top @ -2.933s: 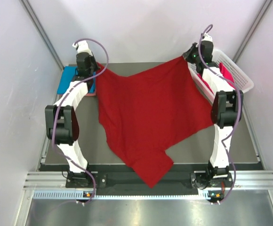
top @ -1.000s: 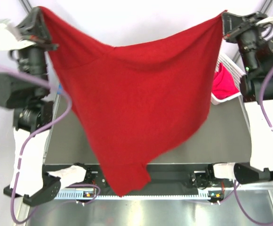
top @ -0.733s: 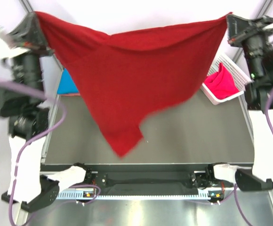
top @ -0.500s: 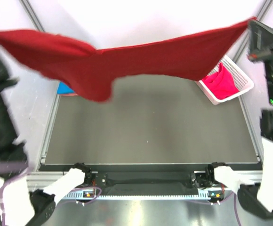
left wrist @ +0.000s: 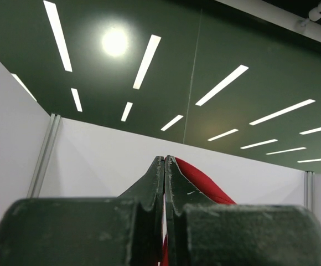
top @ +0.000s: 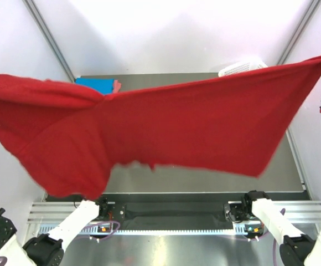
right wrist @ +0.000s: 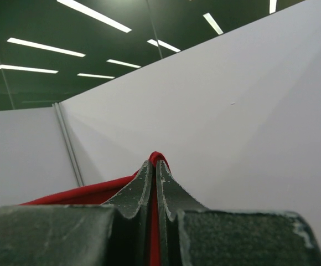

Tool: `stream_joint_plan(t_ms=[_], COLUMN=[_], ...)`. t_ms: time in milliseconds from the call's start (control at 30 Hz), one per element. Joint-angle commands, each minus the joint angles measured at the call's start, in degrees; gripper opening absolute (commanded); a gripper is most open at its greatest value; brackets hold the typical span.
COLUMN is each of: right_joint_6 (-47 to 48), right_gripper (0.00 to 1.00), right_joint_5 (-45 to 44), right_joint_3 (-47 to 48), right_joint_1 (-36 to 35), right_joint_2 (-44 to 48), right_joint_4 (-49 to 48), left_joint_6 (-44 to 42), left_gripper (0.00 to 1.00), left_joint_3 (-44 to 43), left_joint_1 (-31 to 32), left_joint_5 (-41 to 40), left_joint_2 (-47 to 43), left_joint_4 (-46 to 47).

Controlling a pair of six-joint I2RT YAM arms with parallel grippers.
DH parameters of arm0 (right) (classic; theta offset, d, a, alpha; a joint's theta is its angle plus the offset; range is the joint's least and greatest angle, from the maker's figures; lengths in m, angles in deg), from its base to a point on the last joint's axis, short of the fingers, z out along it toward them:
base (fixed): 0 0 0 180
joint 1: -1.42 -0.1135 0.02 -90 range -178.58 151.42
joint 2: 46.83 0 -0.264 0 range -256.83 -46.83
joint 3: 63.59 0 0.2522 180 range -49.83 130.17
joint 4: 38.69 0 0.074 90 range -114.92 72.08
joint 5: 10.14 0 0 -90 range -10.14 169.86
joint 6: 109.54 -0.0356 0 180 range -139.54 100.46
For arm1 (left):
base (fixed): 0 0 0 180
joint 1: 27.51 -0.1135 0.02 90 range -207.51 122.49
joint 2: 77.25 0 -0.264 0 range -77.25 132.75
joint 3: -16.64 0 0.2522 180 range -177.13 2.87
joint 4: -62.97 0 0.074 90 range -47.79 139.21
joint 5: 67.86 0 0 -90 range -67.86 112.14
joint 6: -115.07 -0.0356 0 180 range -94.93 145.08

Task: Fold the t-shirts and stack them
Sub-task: Flatten the tshirt out

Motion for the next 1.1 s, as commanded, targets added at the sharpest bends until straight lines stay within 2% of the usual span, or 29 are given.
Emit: stream_joint_plan(t_ms=[0,167,267,400,467,500,633,733,867,1067], right_joint_6=[1.4,0.9,-0.4,-0.9,-1.0,-0.9,-1.4,-0.8,-0.6,-0.9], right_gripper=[0.00,0.00,0.00,0.00,0.00,0.00,0.00,0.00,0.00,0.00], right_joint_5=[-2.3,-1.9,-1.0,-0.8,-0.4,0.4,0.9,1.3,2.4,4.7], right_joint_3=[0.1,-2.6,-10.6,-24.4,-28.0,-29.9,-36.4,-36.1,-33.0,-19.7], right_joint_1=[-0.5,-0.5,-0.4,-0.5,-0.4,-0.5,-0.7,-0.8,-0.7,-1.4], right_joint_2=[-1.9,-6.4,-8.0,-11.0,-13.5,-16.3,-24.9,-32.8,-44.2,-62.7], right_joint_4=[0.6,-0.8,-5.1,-12.2,-15.1,-16.9,-25.0,-29.0,-33.8,-33.5], left_joint_6=[0.9,-2.1,-2.3,-2.5,-2.5,-2.7,-2.4,0.9,1.8,3.1], left_gripper=[0.00,0.00,0.00,0.00,0.00,0.00,0.00,0.00,0.00,0.00], left_joint_3=[0.2,3.5,11.0,28.9,33.5,38.4,47.1,49.6,50.7,44.7], left_joint_1=[0.1,0.1,0.2,0.1,0.1,0.1,-2.1,-6.5,-9.7,-13.3], left_joint_5=[-0.4,-2.7,-5.2,-9.2,-11.3,-12.3,-15.5,-12.2,-11.7,-12.2], left_joint_2=[1.5,5.1,6.0,6.9,8.2,9.7,15.5,21.7,31.2,44.7], left_joint_4=[-0.8,-1.2,-1.2,2.2,2.8,5.2,10.3,11.2,12.5,9.7])
